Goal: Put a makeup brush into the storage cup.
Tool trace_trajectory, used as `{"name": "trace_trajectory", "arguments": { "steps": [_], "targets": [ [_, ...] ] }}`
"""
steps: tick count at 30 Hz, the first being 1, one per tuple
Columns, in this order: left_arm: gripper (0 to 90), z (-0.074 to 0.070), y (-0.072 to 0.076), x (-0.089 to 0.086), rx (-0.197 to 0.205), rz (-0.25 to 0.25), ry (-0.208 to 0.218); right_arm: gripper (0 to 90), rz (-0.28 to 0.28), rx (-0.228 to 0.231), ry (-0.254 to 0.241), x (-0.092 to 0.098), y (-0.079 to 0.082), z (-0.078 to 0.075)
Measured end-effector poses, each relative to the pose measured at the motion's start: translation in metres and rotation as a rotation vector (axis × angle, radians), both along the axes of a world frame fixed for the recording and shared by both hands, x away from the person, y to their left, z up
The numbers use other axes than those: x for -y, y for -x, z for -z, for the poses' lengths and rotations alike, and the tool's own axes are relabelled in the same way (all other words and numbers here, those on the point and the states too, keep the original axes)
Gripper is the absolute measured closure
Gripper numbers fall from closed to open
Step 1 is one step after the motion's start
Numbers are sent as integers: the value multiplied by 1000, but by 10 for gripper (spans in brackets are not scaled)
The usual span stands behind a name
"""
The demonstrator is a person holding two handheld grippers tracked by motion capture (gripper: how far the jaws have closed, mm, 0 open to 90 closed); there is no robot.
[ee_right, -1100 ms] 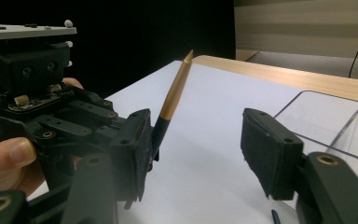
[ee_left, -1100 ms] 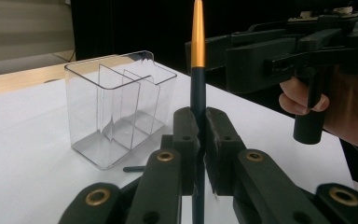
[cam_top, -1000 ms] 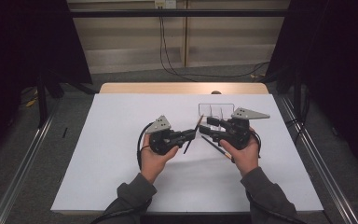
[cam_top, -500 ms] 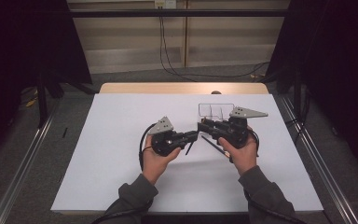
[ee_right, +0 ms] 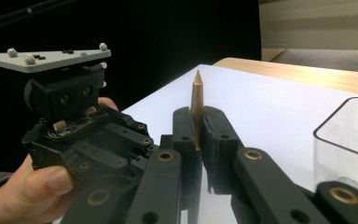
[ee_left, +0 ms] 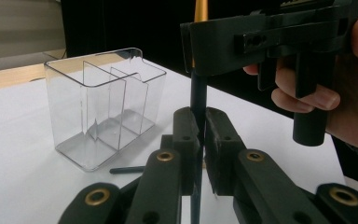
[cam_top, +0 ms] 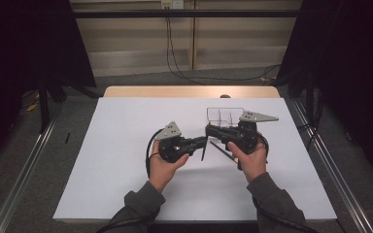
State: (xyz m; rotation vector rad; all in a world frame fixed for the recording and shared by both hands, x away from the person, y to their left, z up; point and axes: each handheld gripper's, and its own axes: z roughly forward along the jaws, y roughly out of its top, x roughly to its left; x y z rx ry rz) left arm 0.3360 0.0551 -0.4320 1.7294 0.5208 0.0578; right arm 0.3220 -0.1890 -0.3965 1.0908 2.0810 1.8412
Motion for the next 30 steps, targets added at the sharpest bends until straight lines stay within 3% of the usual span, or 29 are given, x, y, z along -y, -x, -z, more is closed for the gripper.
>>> {"name": "trace_trajectory", "arguments": {
  "steps": [20,30],
  "targets": [
    [832,2,-1,-1,-31,3,43,847,18,50,18,-4,3,-1],
    [817,2,-1,-1,-23,9,52,848,16,60,20,-6,5,-2]
  ]
}}
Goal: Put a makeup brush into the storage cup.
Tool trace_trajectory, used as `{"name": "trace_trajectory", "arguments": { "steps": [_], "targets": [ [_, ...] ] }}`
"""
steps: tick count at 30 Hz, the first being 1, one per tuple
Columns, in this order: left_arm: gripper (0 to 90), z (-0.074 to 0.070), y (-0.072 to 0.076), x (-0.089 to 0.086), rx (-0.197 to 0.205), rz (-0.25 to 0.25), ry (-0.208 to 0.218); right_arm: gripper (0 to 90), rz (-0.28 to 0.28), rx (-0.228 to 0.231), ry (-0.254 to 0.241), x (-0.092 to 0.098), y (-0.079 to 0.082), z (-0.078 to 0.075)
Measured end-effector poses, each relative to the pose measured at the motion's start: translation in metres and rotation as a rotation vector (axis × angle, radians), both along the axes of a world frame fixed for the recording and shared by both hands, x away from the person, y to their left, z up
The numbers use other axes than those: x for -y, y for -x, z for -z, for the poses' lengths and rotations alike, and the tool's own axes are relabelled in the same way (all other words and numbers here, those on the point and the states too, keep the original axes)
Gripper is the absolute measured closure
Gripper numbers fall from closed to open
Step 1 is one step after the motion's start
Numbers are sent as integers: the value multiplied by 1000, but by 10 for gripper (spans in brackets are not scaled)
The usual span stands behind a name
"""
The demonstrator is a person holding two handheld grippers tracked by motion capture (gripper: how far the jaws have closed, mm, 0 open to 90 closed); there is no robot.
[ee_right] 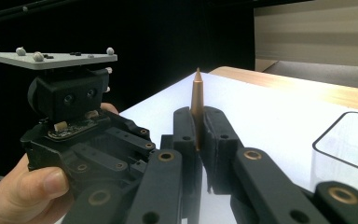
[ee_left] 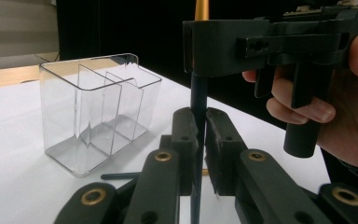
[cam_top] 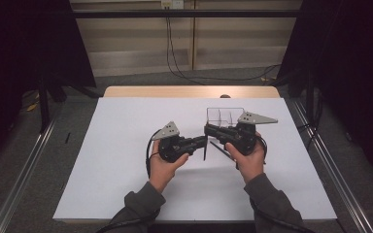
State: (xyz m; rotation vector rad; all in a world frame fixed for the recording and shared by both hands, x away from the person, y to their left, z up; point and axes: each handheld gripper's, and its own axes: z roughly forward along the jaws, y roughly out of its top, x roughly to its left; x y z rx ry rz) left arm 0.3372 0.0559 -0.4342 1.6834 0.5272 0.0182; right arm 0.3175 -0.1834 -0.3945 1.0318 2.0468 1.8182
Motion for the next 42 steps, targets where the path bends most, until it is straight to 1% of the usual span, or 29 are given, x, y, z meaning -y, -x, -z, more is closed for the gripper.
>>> {"name": "trace_trajectory", "arguments": {
  "steps": [6,9,15,16,19,23,30,32,34,38,42],
  "targets": [
    [783,-1,0,-1,7,3,11,849,1,3,1,1,0,0],
    [760,-2,-1,-1,13,5,9,849,-2,2,-11,3,1,-1],
    [697,-2,-2,-3,9,16,15,849,5,18,-4,7,1,-2],
    [688,-2,-2,-3,10,10,20,849,5,17,-2,8,2,-2],
    [667,-3,-2,-4,20,9,13,849,4,20,1,9,2,-2],
    [637,-2,-2,-4,23,11,6,849,5,25,-2,11,3,-3],
    [591,-3,-2,-5,34,10,-8,849,6,27,8,14,3,-4],
    [572,-3,-3,-6,45,4,-12,848,9,29,10,15,3,-5],
    [560,-3,-2,-6,39,-5,-5,849,10,27,7,16,3,-5],
    [534,-3,-3,-8,55,-4,-22,849,10,33,9,17,3,-5],
    [482,-3,-3,-9,65,-17,-19,849,19,29,9,20,4,-5]
  ]
}}
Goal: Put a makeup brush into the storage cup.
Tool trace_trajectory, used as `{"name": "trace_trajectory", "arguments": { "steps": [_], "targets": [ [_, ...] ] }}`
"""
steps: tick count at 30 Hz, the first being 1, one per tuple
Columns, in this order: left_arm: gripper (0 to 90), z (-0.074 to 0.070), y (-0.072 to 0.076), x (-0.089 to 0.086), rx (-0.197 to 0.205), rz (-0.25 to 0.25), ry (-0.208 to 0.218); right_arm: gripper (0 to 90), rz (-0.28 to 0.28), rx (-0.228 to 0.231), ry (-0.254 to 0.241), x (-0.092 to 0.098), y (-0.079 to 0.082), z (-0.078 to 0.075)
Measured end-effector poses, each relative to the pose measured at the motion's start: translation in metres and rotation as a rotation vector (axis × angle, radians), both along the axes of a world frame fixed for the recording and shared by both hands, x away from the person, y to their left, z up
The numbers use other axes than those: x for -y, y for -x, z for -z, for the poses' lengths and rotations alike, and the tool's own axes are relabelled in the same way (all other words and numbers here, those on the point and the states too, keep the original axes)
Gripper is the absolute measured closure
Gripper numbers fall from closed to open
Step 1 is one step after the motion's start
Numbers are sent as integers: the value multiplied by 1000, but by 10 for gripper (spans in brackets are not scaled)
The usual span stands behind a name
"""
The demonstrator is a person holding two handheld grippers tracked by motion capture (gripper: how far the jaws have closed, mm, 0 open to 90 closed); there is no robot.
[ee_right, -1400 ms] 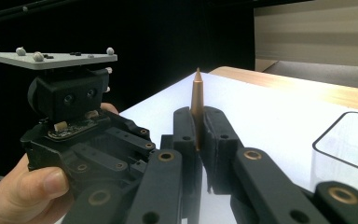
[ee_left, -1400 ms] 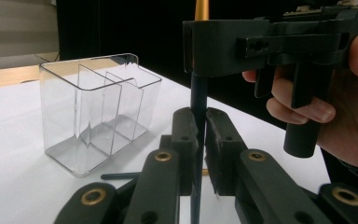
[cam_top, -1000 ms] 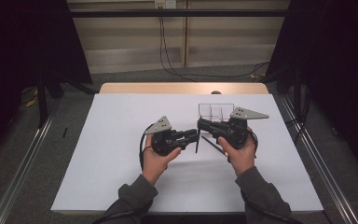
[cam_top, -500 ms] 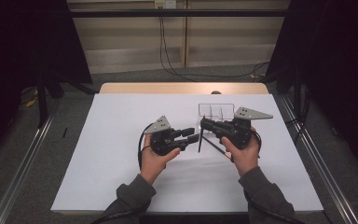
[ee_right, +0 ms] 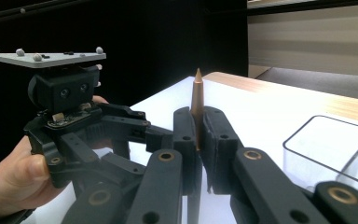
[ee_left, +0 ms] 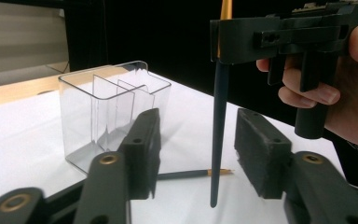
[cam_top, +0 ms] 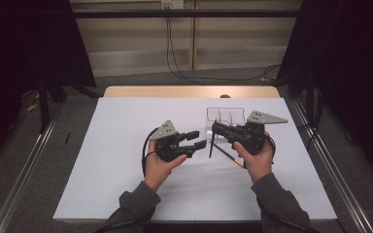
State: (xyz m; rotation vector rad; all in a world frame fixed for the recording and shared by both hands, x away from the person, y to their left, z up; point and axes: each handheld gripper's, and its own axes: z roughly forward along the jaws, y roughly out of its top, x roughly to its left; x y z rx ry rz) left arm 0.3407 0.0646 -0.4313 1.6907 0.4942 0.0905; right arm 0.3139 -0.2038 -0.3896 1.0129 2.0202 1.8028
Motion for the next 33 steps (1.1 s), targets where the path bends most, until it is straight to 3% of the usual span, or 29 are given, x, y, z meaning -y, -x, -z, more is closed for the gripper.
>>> {"name": "trace_trajectory", "arguments": {
  "steps": [18,33],
  "targets": [
    [196,0,-5,-4,50,-15,-12,848,0,7,2,6,1,-3],
    [69,-1,-8,-4,30,-1,0,848,13,20,11,9,1,-5]
  ]
}}
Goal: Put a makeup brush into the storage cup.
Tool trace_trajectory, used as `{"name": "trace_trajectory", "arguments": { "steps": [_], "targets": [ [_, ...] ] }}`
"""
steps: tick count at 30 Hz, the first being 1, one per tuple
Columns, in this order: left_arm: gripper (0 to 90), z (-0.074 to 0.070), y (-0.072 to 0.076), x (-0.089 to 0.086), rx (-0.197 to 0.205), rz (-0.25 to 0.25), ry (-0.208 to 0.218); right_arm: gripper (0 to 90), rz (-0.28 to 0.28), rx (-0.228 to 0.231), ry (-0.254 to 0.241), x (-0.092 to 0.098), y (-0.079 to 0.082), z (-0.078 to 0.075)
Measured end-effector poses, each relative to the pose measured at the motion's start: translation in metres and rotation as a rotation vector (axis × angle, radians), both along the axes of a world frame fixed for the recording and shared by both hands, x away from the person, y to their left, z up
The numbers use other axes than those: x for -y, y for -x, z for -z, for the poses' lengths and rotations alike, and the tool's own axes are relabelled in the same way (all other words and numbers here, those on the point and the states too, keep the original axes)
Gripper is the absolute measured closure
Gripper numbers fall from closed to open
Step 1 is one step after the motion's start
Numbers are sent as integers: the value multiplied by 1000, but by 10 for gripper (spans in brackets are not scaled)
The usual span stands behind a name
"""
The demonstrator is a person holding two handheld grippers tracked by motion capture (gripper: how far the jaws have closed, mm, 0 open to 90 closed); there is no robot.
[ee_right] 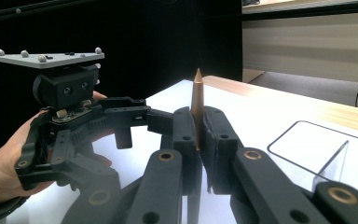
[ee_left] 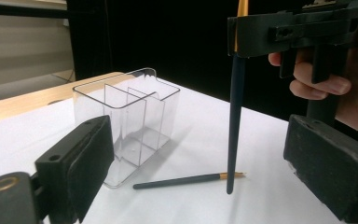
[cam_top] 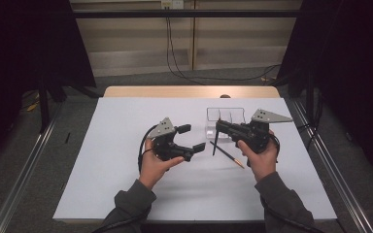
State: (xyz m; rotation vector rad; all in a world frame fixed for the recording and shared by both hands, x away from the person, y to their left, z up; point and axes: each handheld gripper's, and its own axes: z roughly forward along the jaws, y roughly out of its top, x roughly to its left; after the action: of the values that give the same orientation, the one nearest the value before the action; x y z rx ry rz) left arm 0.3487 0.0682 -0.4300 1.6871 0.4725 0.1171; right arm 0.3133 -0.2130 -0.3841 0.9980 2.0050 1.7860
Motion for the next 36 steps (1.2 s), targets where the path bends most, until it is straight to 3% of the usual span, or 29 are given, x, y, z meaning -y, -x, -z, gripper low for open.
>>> {"name": "trace_trajectory", "arguments": {
  "steps": [7,12,14,18,23,36],
  "targets": [
    [11,-2,-1,-6,18,19,3,848,7,8,2,4,1,-3],
    [0,-3,-1,-11,6,-11,18,848,8,12,6,6,1,-3],
    [0,-4,-2,-14,11,-9,4,848,10,11,8,6,1,-3],
    [0,-5,-2,-18,-16,-18,-19,848,14,14,12,8,0,-3],
    [0,-6,-2,-25,-2,-13,-13,848,18,16,19,10,0,-5],
    [13,-6,-2,-37,5,-23,-49,848,32,17,27,19,-1,-6]
  ]
}}
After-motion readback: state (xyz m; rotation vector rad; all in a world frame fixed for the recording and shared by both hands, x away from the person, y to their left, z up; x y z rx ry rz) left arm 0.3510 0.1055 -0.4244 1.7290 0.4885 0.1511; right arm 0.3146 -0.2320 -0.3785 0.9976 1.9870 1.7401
